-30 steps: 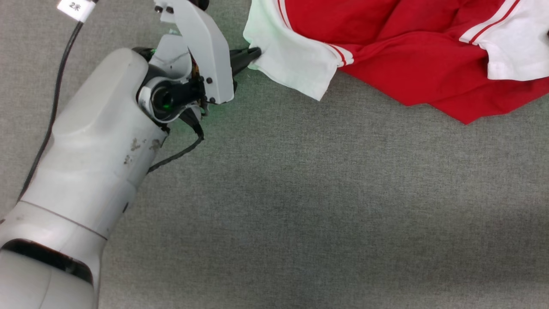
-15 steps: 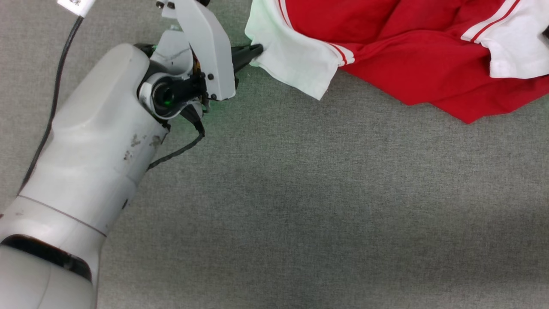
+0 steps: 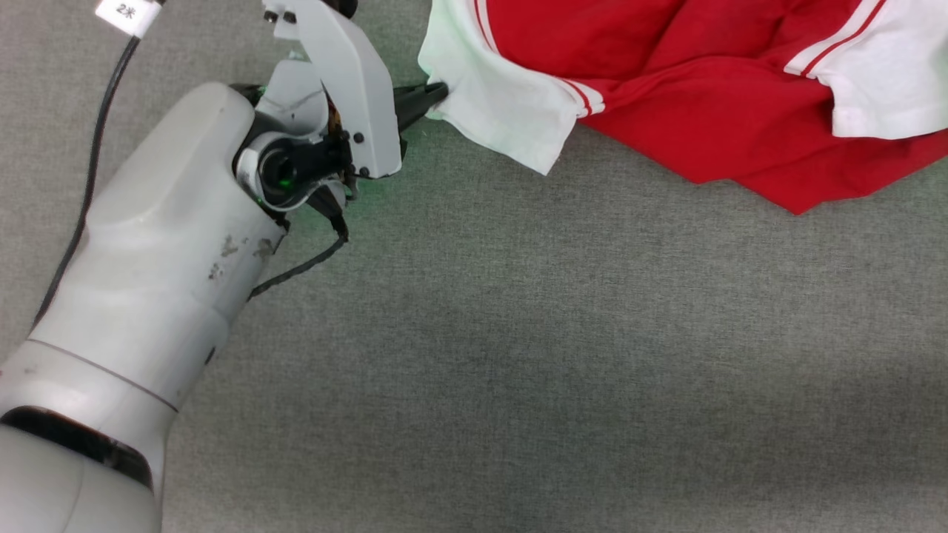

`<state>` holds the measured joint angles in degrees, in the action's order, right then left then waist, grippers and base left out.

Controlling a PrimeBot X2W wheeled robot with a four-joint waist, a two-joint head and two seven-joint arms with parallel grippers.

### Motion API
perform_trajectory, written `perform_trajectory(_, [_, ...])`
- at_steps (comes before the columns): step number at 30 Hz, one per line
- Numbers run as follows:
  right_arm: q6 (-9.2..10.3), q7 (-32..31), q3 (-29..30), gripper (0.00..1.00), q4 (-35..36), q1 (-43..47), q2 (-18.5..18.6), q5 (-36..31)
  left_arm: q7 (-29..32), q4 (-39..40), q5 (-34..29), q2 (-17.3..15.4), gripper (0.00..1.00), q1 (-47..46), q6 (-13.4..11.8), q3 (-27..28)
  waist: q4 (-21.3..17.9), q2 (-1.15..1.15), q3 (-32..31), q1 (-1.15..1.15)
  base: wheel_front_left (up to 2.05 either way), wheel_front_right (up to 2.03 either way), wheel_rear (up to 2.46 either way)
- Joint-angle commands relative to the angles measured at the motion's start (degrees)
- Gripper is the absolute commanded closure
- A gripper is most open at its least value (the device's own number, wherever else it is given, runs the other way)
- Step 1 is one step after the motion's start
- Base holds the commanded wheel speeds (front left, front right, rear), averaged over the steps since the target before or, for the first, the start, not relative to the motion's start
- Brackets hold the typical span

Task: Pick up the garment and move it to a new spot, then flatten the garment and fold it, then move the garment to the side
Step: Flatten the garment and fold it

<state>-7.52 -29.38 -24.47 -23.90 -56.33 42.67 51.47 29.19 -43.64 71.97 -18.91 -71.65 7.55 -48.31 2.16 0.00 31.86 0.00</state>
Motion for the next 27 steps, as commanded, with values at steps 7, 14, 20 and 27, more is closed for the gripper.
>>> perform_trajectory(7, [0.06,3.44,1.34,1.00,1.74,-1.23,-1.04,1.91,-3.06,-0.73,0.65,-0.21,1.00,0.06,-0.15,0.05,-0.98,0.00,-1.43,0.00,0.00,0.00,0.00])
perform_trajectory(14, [0.06,7.73,4.31,1.00,1.83,-2.45,-1.39,2.87,-11.06,2.04,1.94,-1.80,1.00,-1.54,-0.14,3.49,-1.08,0.00,-3.28,0.00,0.00,0.00,0.00])
perform_trajectory(20, [0.06,12.40,6.15,1.00,-3.06,-6.61,-3.30,-0.71,-19.97,-0.20,-1.00,-1.71,1.00,-5.94,-1.54,5.91,-0.34,0.00,-2.81,0.00,0.00,0.00,0.00])
perform_trajectory(27, [0.06,20.08,8.74,1.00,-12.06,-20.99,-8.39,-7.78,-32.21,-7.30,-7.02,0.14,1.00,-16.88,-4.75,7.34,0.06,0.00,-0.37,0.00,0.00,0.00,0.00])
